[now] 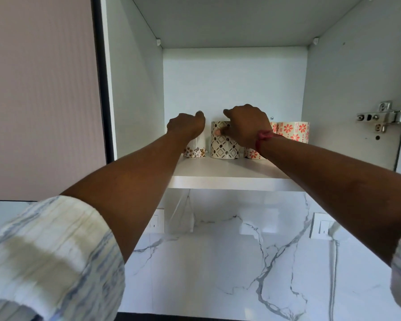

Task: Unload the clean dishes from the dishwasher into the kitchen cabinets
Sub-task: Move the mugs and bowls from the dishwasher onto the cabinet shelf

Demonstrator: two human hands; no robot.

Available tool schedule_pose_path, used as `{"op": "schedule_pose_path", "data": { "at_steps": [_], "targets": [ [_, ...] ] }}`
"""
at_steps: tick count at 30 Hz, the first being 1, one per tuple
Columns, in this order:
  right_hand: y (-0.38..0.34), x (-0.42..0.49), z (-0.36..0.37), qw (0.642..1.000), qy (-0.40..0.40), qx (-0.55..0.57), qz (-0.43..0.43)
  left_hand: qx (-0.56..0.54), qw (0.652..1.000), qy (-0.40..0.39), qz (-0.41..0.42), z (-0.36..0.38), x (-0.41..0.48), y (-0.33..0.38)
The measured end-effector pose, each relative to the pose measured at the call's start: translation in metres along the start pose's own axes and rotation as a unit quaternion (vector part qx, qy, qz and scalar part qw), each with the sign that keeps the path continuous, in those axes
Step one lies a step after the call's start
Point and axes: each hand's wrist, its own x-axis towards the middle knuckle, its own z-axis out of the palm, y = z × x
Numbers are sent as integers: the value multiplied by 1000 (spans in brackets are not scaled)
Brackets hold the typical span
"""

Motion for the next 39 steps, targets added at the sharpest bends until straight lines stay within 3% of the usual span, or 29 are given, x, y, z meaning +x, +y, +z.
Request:
{"op": "schedule_pose_path", "data": {
  "at_steps": [5, 10, 14, 17, 20, 25, 30, 36, 39],
  "targets": [
    [1, -27, -23, 998, -25, -18, -46, -98, 995, -1, 19, -17, -29, 7],
    [-19, -92, -59, 999, -12, 8, 37, -11, 975, -11, 224, -27, -103, 3],
    [-39, -179, -85, 997, 42, -2, 57, 11, 918, -6, 396, -10, -193, -20],
    [-49, -258, -101, 998, 23, -13, 63, 3, 889, -6, 457, 1, -265, -39],
    [-48, -343, -120, 998, -13, -12, 68, 19, 888, -39, 458, 17, -338, -56],
    [-28, -501, -159, 990, -93, -8, 103, 33, 879, -173, 442, 55, -482, -91],
    [1, -660, -216, 960, -221, -12, 171, 37, 862, -304, 404, 102, -632, -99],
    [38, -820, -294, 893, -370, -10, 256, 53, 780, -461, 420, 147, -766, -97],
    [43, -872, -303, 870, -407, -18, 278, 46, 768, -507, 389, 168, -801, -101]
  ]
}}
